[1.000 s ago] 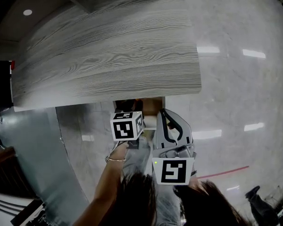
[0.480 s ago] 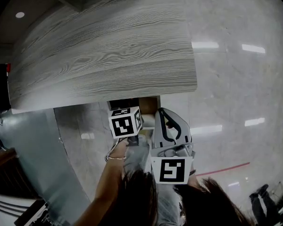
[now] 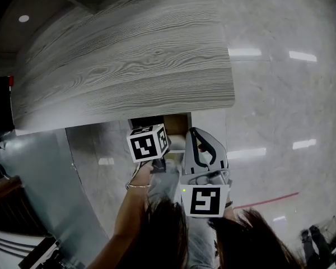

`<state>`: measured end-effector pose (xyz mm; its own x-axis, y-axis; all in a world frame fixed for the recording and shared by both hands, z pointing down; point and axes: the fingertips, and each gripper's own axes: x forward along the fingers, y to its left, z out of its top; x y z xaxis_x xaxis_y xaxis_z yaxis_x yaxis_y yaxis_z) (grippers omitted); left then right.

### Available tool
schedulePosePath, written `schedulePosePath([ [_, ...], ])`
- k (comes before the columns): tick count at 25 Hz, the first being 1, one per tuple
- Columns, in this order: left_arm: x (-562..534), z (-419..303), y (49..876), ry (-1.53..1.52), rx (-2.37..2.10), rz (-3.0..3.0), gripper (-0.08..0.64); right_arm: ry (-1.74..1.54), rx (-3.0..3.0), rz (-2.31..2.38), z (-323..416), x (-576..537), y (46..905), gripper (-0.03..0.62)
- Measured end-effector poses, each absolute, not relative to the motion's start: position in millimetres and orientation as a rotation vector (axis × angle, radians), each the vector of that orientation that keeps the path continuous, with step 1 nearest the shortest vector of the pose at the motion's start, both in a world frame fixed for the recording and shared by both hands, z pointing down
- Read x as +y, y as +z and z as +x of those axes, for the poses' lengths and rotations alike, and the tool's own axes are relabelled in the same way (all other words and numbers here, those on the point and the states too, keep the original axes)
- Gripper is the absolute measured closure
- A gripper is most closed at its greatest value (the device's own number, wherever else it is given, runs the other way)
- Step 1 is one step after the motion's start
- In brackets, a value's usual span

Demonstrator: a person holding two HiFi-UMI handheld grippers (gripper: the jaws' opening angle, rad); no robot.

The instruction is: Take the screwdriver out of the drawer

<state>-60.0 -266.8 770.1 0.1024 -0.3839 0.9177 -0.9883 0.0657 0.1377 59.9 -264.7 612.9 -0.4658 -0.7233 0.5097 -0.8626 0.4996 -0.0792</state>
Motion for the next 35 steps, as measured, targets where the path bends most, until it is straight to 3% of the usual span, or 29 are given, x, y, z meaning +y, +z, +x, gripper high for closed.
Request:
schedulePosePath([
  [35,-242,-31,709,0.828,-1.16,1.618,0.482,0.456,-2.296,1.45,61,-244,585,0.566],
])
